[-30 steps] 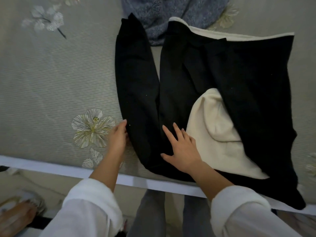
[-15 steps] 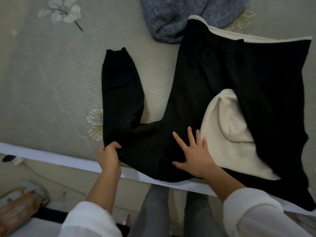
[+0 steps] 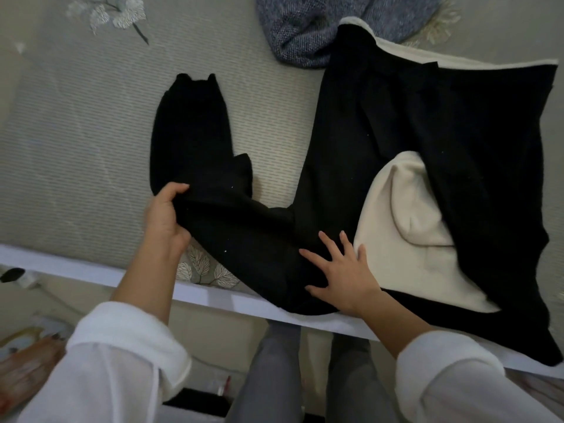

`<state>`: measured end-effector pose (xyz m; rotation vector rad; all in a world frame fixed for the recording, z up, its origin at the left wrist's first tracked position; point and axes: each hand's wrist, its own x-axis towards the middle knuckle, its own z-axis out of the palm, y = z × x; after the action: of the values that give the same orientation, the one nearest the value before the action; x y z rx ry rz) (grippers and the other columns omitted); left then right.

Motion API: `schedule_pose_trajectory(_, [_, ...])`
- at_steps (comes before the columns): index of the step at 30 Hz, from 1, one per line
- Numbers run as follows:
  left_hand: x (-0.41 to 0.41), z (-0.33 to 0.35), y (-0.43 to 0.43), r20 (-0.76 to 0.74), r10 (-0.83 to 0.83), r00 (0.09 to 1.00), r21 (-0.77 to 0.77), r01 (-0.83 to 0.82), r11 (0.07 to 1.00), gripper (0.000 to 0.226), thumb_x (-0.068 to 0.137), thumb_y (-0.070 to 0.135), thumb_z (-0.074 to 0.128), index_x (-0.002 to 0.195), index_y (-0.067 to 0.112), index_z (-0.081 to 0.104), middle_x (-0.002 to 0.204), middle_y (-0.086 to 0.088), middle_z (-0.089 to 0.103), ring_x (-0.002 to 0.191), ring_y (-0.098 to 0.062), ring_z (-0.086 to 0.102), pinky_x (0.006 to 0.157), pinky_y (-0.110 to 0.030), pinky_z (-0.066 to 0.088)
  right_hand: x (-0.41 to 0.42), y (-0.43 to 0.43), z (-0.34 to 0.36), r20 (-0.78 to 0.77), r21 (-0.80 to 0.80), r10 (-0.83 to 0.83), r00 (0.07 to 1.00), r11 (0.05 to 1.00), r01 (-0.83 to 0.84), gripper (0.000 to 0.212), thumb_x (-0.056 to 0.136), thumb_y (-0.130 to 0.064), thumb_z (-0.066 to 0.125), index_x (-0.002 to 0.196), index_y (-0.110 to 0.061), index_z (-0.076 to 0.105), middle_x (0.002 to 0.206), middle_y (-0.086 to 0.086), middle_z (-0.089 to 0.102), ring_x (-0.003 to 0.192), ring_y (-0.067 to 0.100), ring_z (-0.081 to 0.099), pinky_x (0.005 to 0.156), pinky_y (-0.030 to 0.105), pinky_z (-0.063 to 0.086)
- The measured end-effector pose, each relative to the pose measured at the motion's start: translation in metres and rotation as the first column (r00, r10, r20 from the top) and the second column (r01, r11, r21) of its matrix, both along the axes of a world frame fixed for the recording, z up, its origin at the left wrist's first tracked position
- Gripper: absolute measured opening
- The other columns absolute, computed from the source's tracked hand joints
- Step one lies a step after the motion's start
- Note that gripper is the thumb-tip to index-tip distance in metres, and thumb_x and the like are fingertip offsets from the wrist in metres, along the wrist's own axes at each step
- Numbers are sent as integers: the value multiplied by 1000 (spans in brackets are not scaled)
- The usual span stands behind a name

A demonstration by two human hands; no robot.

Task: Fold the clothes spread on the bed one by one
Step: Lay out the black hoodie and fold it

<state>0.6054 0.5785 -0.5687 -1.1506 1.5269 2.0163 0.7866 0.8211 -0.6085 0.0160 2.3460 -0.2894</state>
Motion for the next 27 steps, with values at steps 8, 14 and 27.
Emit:
schedule_pose_trajectory(8, [17,38,72,-439,-480,759,-687,61,724,24,83,16,58,107,12,63,106,0,67,100,-7,62,95,-33,50,-22,17,18,0,-405,-670,742,679,613,50,91,-47,56,137,-31,45,133,-7,52,121,14,49,96,28,42])
schedule_pose_trajectory(14, [35,39,168,-220,-974,45,-946,233,225,29,77,9,68,104,2,62,146,-18,42,138,-33,34,113,-43,24,-18,70,36,307,-585,-940,-148,-309,750,12,93,-22,55,93,-17,65,94,8,70,86,22,69,69,30,52])
schedule_pose_trajectory(27, [125,-37,166,451,-843,-294,-758,373,-536,94,85,30,52,147,39,-18,156,1,-29,142,-25,-30,112,-51,-14,-44,157,28,409,-538,-911,-54,-288,792,49,76,-33,77,118,-13,60,105,4,70,95,19,68,73,32,56])
